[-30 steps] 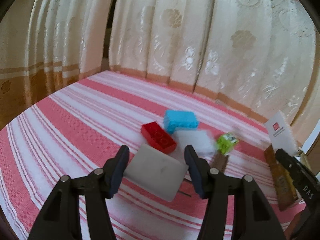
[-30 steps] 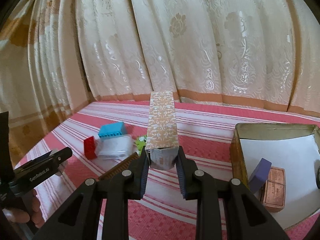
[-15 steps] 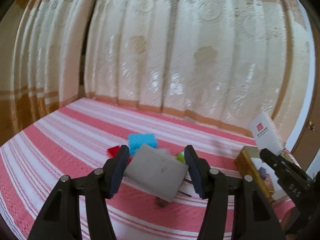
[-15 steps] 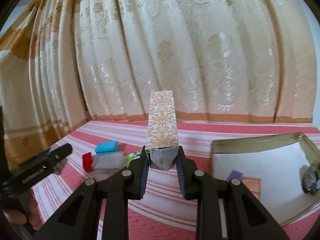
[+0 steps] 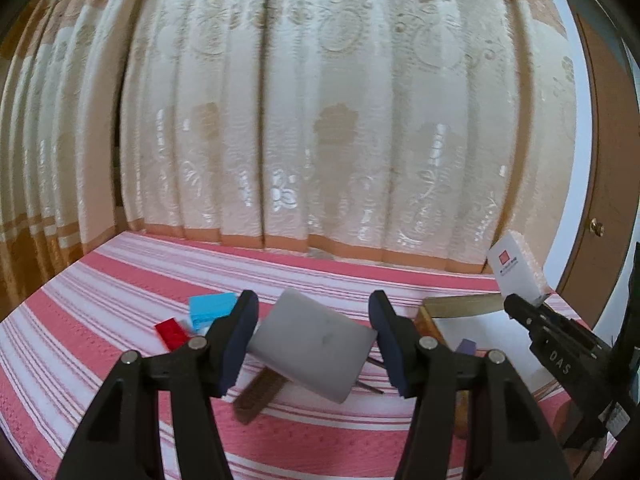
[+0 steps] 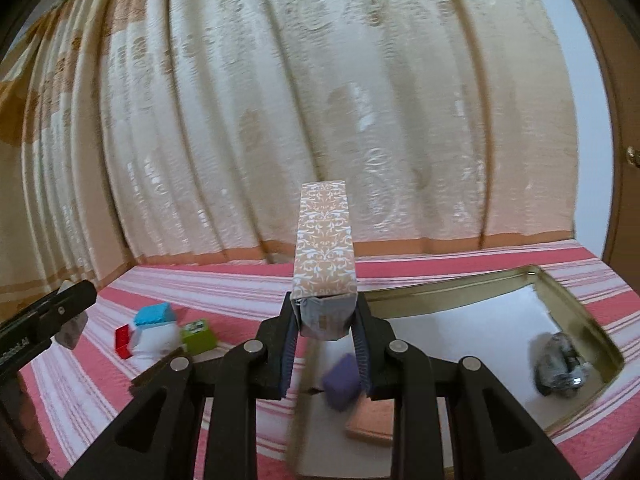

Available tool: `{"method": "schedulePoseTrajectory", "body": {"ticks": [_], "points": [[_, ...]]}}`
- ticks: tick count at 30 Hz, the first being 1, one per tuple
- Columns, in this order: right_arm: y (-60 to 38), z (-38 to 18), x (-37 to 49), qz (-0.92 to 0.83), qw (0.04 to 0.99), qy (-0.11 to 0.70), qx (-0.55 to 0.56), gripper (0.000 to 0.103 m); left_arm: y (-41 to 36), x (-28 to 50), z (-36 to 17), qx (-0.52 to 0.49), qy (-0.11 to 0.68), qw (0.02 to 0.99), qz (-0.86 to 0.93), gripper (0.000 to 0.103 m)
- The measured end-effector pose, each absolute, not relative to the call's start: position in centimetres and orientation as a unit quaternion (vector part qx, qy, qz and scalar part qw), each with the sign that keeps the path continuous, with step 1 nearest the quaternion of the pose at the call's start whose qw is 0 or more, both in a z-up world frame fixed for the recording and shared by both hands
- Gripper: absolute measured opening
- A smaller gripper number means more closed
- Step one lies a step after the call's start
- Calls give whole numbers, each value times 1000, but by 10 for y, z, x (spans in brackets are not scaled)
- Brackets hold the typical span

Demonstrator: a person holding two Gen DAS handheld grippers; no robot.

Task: Organize rigid objects
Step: 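Carry the white charger into the tin with left while right places the white box there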

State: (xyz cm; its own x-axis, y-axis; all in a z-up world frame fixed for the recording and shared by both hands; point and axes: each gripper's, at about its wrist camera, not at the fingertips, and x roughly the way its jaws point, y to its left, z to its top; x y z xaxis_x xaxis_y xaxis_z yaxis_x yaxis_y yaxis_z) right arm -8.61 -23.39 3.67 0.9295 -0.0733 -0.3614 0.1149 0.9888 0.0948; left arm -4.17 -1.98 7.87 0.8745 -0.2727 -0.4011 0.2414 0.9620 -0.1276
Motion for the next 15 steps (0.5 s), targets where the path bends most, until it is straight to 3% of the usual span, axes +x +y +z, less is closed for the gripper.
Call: {"method": "schedulePoseTrajectory", "body": {"ticks": [15], "points": [[-326, 35, -103, -150, 968, 190, 69, 28, -125, -49, 81, 2, 219, 954, -204, 57]]}}
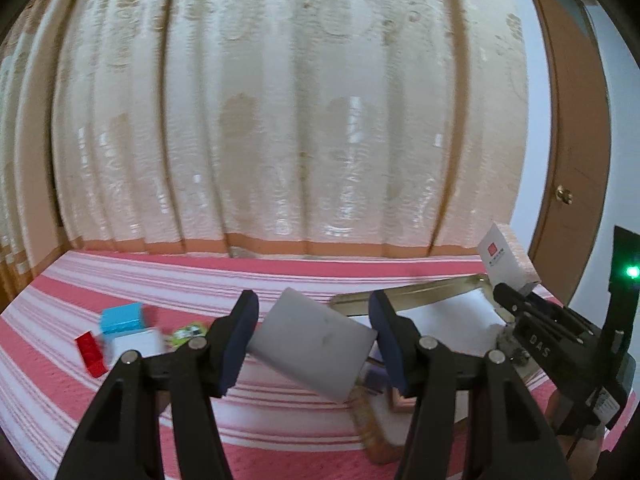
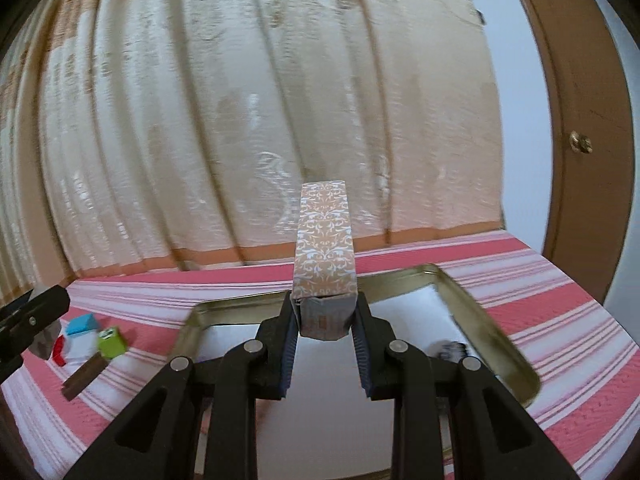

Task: Organize rigid objects
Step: 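Carry the white charger into the tin with left while right places the white box there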

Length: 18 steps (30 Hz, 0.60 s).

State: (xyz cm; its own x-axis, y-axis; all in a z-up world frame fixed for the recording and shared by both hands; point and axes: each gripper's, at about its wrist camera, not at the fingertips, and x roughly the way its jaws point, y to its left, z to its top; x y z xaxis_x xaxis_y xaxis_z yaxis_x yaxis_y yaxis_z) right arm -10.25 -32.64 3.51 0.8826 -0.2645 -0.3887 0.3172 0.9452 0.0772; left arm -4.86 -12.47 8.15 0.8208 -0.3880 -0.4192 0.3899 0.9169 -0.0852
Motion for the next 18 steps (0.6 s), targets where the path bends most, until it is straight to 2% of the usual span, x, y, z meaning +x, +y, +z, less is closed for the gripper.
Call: {"method": "schedulePoseTrajectory", "body": {"ticks": [18], "points": [[-381, 30, -106, -212, 954, 210, 43, 28, -200, -36, 59, 29, 250, 940, -230, 57]]}}
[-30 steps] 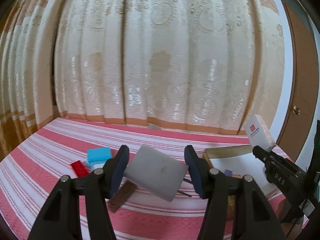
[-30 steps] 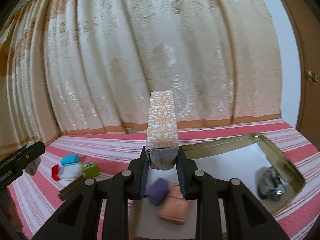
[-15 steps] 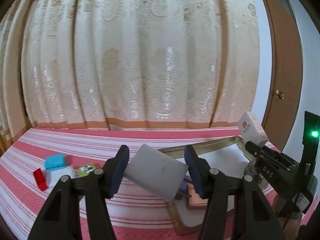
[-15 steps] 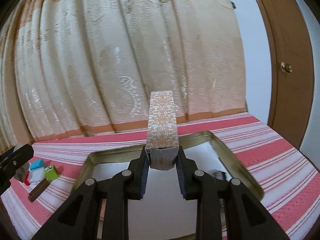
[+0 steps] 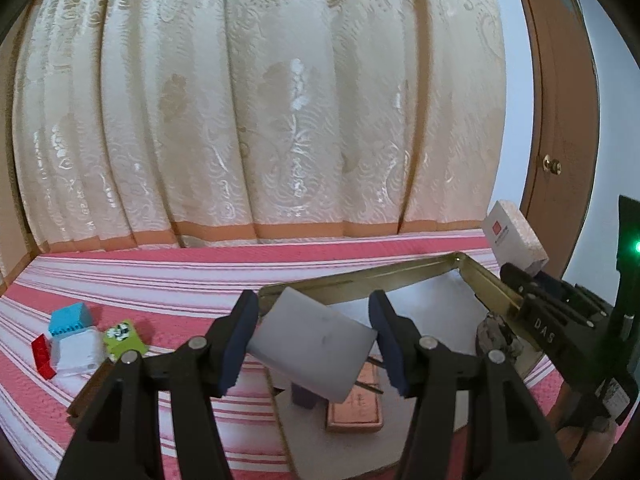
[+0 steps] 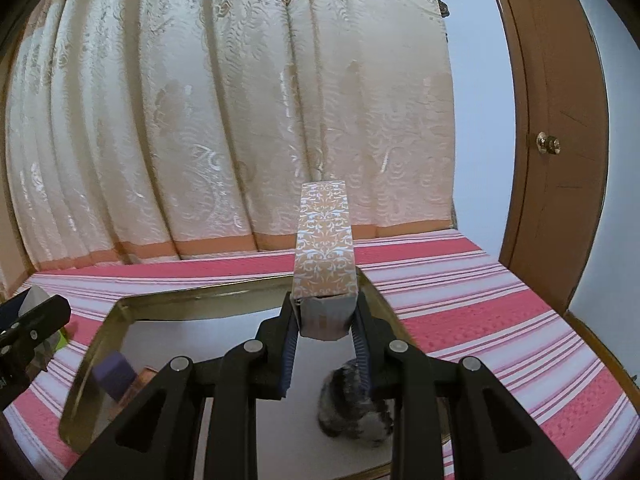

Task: Organize rigid objects
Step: 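Carry the white charger into the tin with left while right places the white box there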

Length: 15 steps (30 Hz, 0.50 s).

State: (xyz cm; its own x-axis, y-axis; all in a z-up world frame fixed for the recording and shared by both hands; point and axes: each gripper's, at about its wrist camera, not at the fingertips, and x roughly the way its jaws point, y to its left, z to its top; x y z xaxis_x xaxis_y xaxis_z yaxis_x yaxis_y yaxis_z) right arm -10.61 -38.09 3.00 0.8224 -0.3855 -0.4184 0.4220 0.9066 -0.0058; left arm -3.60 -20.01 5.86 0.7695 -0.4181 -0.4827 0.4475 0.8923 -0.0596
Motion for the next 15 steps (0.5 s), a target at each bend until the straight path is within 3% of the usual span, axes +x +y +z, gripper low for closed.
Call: {"method": "schedulePoseTrajectory", "body": {"ticks": [15], "points": [[-390, 20, -93, -218, 946, 238, 26, 28, -244, -23, 41, 44, 275, 932, -234, 57]]}}
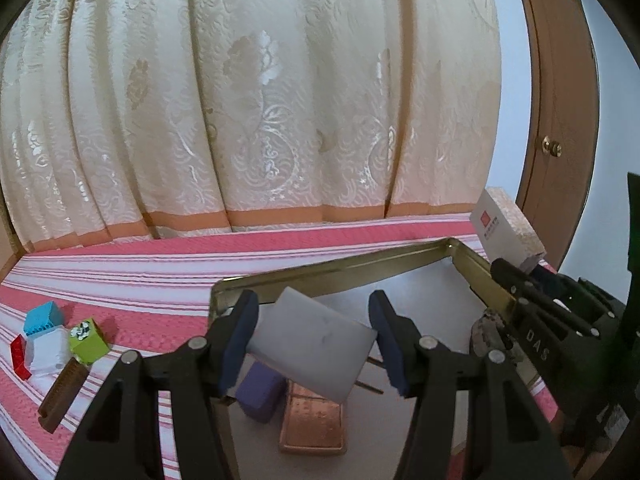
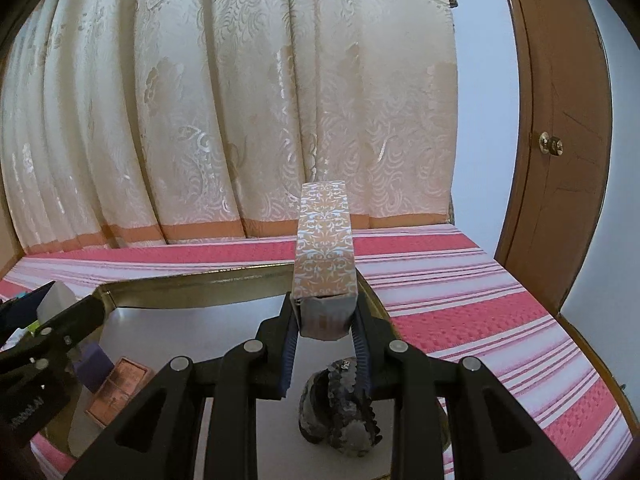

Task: Organize rigid objects
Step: 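Carry the white charger into the tin with left while right places the white box there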

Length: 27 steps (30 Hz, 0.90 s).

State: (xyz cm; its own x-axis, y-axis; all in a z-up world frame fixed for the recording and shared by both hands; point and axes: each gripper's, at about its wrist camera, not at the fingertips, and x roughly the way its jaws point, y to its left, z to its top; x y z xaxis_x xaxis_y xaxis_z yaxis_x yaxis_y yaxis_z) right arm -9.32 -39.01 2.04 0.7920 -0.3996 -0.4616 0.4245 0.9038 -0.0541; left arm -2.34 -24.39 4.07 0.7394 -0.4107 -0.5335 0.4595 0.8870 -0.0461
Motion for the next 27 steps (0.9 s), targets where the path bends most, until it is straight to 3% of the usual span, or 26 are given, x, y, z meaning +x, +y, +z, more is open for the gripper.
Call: {"method": "schedulePoseTrajectory", "body": {"ticks": [16, 19, 20, 21, 23, 25, 27], "points": [[-384, 1, -77, -204, 934, 293, 16, 28, -270, -6, 12, 75, 345, 914, -201, 57], [-381, -2, -75, -191, 935, 298, 15, 29, -268, -3, 10, 63, 362, 909, -196, 61], [-379, -2, -74, -192, 934, 299, 11, 34, -266, -3, 11, 56, 367, 908, -197, 73], [-378, -2, -74, -197, 934, 298, 4, 38, -264, -3, 11, 52, 370, 908, -189, 76], [-377, 1, -77, -221, 932, 286, -4, 63, -257, -4, 12, 42, 368, 912, -175, 87], [-383, 8, -85, -243, 934, 263, 5, 77, -249, -4, 14, 22, 365, 915, -173, 100], [-391, 14, -93, -244, 939, 241, 33, 87, -240, -5, 17, -2, 357, 917, -176, 103]]}}
